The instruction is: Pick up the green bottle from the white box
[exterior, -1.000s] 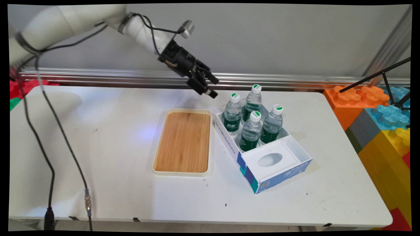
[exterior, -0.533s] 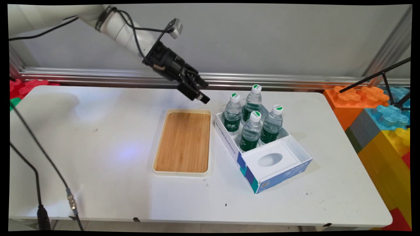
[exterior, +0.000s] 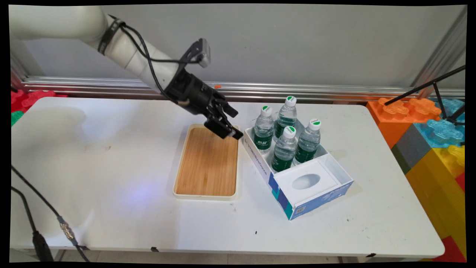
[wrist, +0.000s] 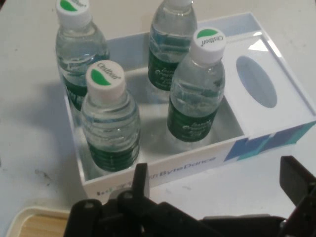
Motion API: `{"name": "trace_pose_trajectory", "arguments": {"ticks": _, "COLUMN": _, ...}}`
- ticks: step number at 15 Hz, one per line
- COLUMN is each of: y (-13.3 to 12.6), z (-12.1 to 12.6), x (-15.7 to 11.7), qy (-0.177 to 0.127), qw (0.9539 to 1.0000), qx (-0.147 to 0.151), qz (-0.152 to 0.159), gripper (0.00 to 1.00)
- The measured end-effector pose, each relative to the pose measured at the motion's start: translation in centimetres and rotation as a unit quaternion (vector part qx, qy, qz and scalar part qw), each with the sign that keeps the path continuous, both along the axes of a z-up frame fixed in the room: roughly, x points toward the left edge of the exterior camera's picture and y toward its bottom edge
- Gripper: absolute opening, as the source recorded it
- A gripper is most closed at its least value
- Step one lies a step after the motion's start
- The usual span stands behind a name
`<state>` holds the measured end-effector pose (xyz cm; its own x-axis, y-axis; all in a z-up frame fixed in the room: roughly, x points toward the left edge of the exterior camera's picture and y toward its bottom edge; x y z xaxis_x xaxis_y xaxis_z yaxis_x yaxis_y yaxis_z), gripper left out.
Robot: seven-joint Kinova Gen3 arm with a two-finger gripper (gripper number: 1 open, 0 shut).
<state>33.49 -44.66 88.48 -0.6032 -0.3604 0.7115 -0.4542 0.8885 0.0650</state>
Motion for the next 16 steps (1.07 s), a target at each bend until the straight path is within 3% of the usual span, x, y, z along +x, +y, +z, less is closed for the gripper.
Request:
{"name": "trace_pose_trajectory", "arguments": {"ticks": 9, "y": 2.5, "z": -1.1, "x": -5.0, "qy": -0.016, "qw": 0.9996, "qx": -0.017, "qz": 0.014, "gripper": 1.0}}
{"name": "trace_pose_trajectory", "arguments": {"ticks": 16, "y": 2.9, "z": -0.8, "x": -9.0, "qy": -0.062, "qw": 0.9975, "qx": -0.021, "qz": 0.027, "gripper": 1.0}}
